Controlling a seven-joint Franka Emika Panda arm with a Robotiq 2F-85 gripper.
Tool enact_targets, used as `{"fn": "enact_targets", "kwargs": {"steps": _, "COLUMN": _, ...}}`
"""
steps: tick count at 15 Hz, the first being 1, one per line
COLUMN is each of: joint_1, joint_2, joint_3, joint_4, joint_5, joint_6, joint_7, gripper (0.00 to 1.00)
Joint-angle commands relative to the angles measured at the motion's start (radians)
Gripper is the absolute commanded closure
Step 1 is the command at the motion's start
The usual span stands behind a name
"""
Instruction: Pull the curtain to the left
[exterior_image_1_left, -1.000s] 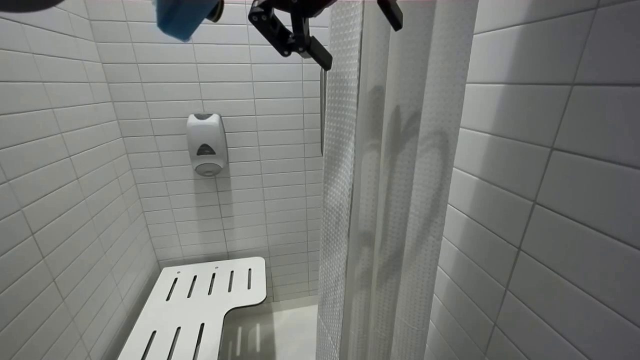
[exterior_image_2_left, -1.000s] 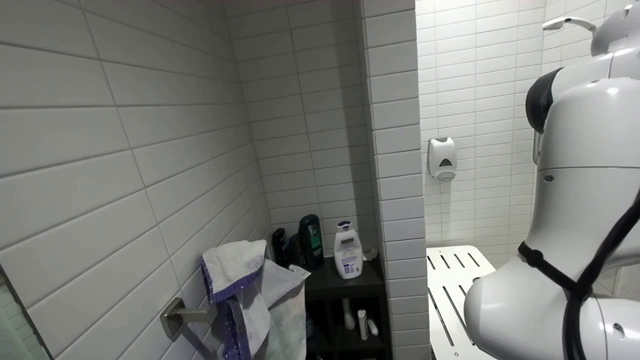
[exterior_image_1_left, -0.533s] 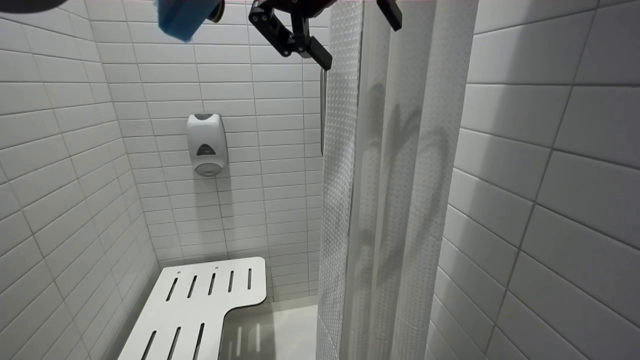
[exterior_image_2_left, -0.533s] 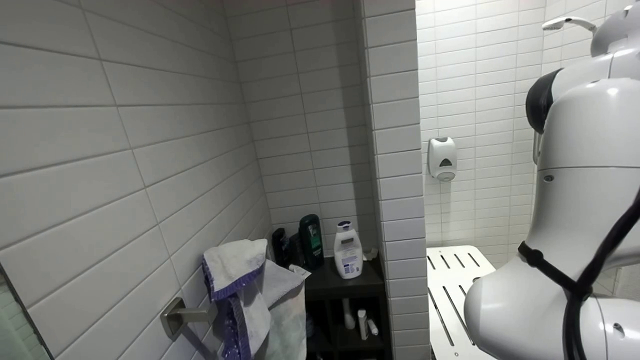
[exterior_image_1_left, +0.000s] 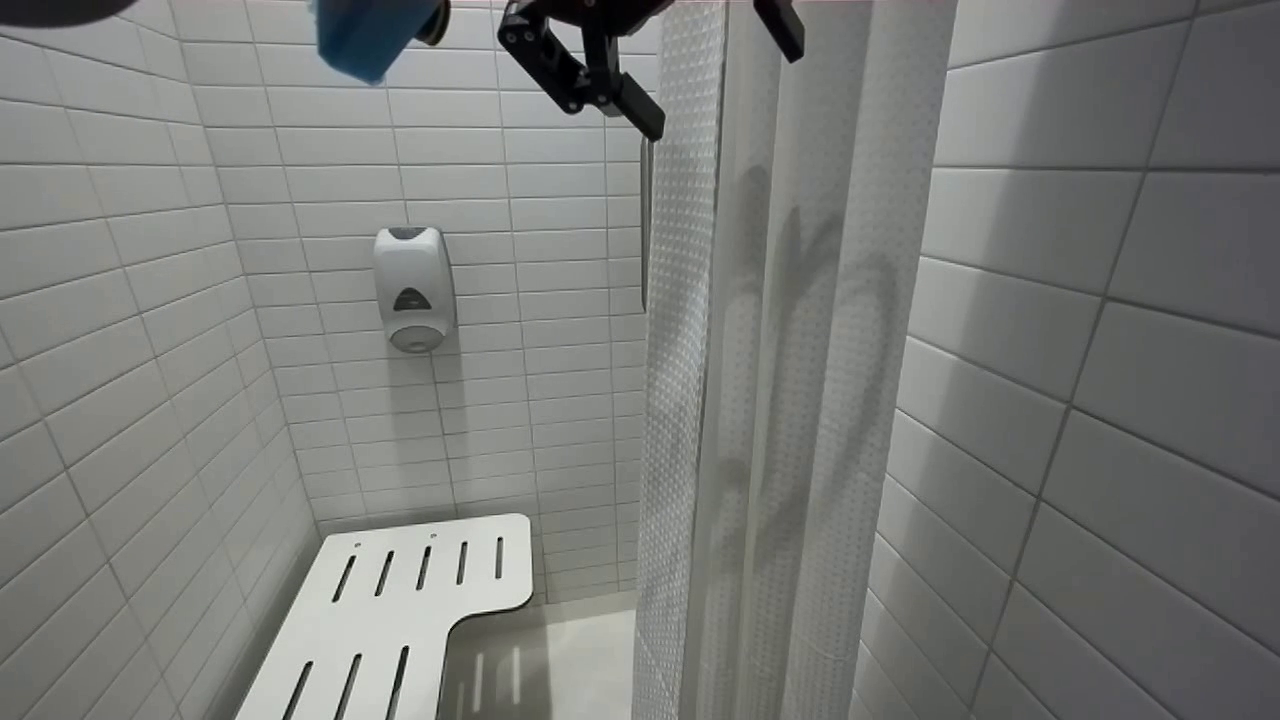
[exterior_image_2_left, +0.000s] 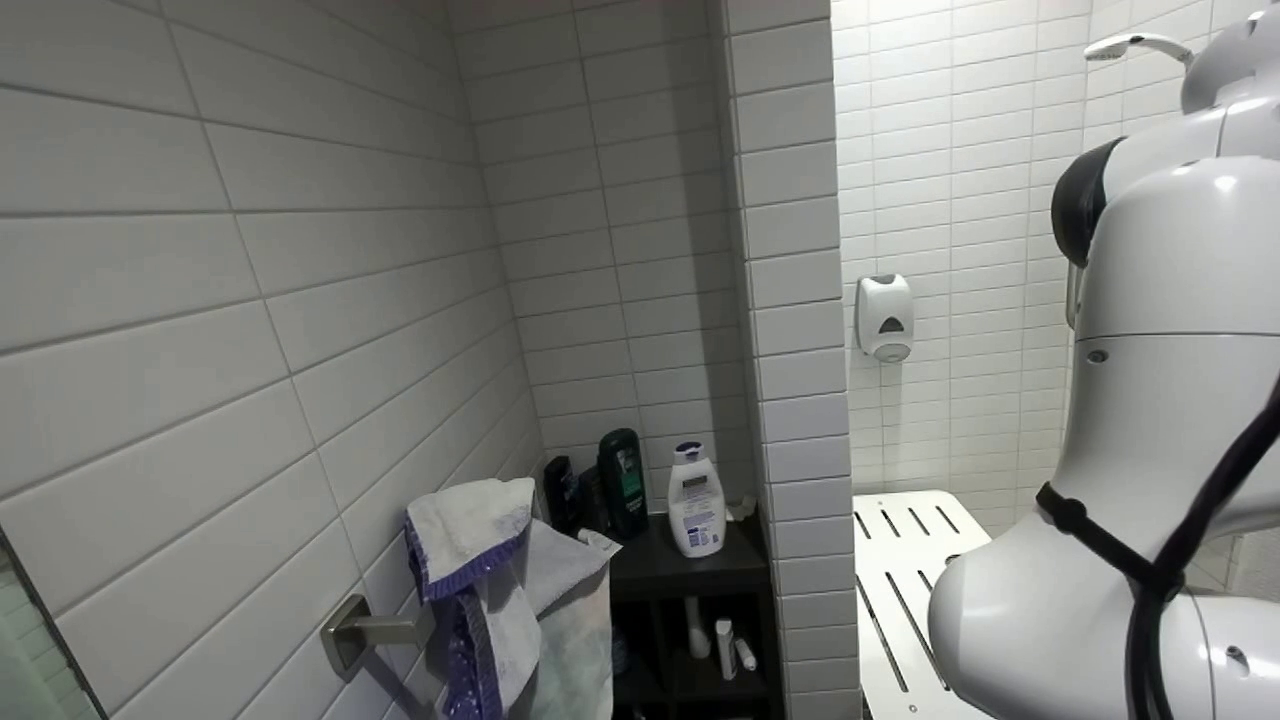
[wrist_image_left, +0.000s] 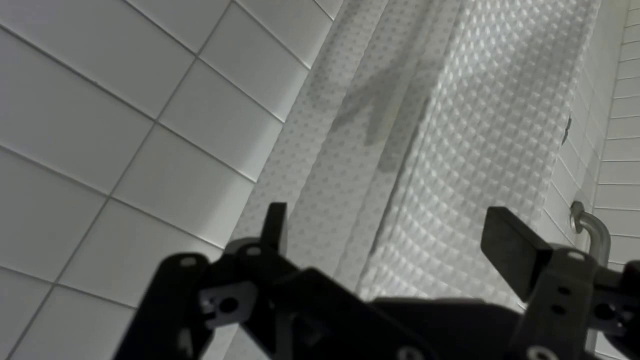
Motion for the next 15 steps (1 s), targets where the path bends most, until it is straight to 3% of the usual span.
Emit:
{"fn": "enact_targets", "kwargs": {"steps": 1, "joint_1": -0.044, "joint_2": 0.002, "joint_3": 0.073, "joint_4": 0.009, "joint_5": 0.042, "joint_6": 0.009, "joint_7": -0.037, "gripper": 0.00}}
{"fn": "enact_targets", "kwargs": {"steps": 5, "joint_1": -0.089, "joint_2": 0.016, "joint_3": 0.164, "joint_4": 0.014, "joint_5": 0.132, "joint_6": 0.071, "joint_7": -0.063, "gripper": 0.00}}
{"fn": "enact_targets", "kwargs": {"steps": 10, "joint_1": -0.115, "joint_2": 0.036, "joint_3": 0.203, "joint_4": 0.026, "joint_5": 0.170, "joint_6": 0.175, "joint_7": -0.063, "gripper": 0.00}}
{"fn": "enact_targets", "kwargs": {"steps": 14, "joint_1": -0.145, "joint_2": 0.049, "joint_3": 0.211, "joint_4": 0.048, "joint_5": 0.177, "joint_6": 0.176, "joint_7": -0.054, "gripper": 0.00}}
{"fn": "enact_targets", "kwargs": {"steps": 15, "joint_1": -0.154, "joint_2": 0.052, "joint_3": 0.215, "joint_4": 0.052, "joint_5": 0.177, "joint_6": 0.179, "joint_7": -0.060, "gripper": 0.23}}
